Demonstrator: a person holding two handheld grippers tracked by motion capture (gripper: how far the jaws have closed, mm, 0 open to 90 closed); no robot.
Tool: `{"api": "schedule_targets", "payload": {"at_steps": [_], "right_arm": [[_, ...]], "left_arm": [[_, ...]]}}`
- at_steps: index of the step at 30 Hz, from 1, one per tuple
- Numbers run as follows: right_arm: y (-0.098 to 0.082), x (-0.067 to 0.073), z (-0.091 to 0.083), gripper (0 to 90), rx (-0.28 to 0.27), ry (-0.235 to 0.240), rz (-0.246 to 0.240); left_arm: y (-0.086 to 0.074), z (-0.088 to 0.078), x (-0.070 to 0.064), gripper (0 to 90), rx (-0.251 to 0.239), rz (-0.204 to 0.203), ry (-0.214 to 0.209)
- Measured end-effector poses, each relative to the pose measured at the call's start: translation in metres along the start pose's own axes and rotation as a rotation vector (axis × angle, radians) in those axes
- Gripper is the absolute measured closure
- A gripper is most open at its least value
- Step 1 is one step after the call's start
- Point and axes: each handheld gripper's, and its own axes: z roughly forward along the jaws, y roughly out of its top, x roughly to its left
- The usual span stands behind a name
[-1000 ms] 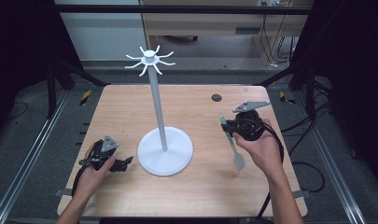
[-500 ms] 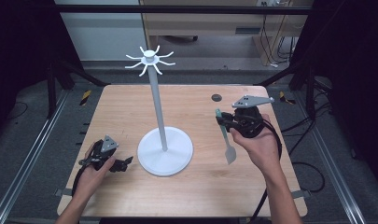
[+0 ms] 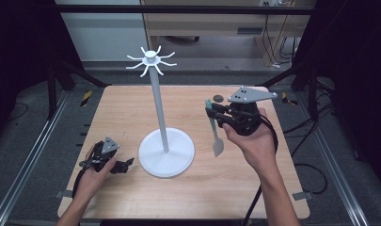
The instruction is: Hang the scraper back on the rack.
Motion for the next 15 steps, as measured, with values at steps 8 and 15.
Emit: {"api": "schedule_targets", "payload": {"at_steps": [8,15], "right_arm": [[0.028,0.027,0.004,74.6,-0.058,0.024,-0.039],[0.056,0.048,0.007,74.6,-0.110,0.039,-0.070]], "left_arm": [[0.000,0.000,0.000,3.7,-0.005,-0.006,0.000],[0.000,0.000,0.000,3.7,-0.004,-0.002,-0.001]]}}
